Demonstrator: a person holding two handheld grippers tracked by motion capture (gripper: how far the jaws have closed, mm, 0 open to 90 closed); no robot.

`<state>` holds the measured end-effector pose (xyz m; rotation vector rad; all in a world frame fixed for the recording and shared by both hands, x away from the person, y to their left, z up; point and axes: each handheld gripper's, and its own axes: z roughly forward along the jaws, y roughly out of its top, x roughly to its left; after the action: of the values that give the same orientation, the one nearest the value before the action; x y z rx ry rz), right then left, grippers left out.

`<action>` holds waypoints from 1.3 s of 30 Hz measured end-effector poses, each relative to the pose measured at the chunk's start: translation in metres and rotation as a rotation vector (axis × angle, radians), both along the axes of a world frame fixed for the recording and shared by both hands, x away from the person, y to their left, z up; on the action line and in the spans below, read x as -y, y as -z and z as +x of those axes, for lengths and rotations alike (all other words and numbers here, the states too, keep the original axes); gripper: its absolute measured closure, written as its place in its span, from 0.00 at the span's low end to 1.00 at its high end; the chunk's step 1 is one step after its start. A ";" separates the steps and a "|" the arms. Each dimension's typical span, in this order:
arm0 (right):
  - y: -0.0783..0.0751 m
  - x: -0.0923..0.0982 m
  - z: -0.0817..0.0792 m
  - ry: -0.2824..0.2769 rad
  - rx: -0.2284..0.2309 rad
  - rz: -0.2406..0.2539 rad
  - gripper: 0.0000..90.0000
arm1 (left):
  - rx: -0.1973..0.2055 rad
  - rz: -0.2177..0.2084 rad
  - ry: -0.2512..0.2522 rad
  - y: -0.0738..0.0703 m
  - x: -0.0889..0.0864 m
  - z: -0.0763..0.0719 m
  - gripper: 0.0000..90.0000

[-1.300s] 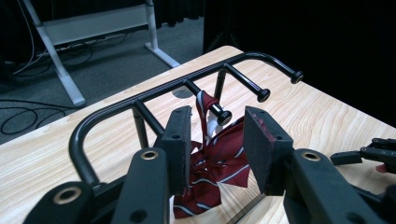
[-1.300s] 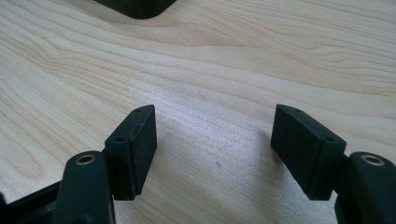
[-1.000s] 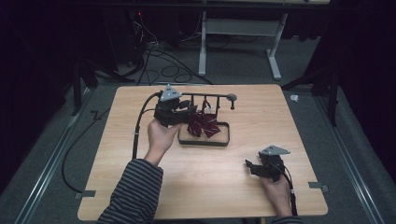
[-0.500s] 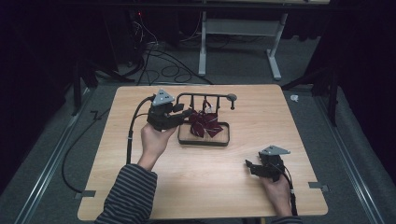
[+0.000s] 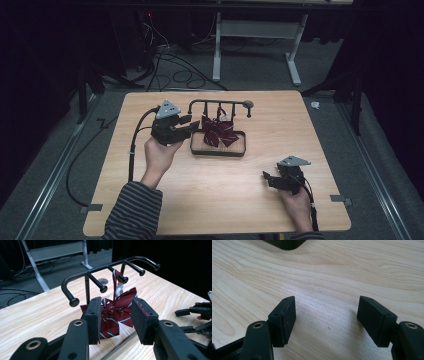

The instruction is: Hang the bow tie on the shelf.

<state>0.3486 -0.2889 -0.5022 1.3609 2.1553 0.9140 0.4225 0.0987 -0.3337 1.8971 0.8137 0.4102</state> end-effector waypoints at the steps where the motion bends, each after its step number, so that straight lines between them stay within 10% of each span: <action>1: 0.000 0.000 0.000 0.000 0.000 0.000 0.36 | 0.001 -0.003 -0.002 0.000 -0.001 -0.001 0.67; 39: 0.000 0.000 0.000 0.001 -0.001 0.000 0.36 | -0.051 -0.040 -0.063 0.031 -0.037 -0.025 0.67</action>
<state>0.3485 -0.2885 -0.5021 1.3628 2.1549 0.9124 0.3977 0.1361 -0.3651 1.8555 0.9111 0.3826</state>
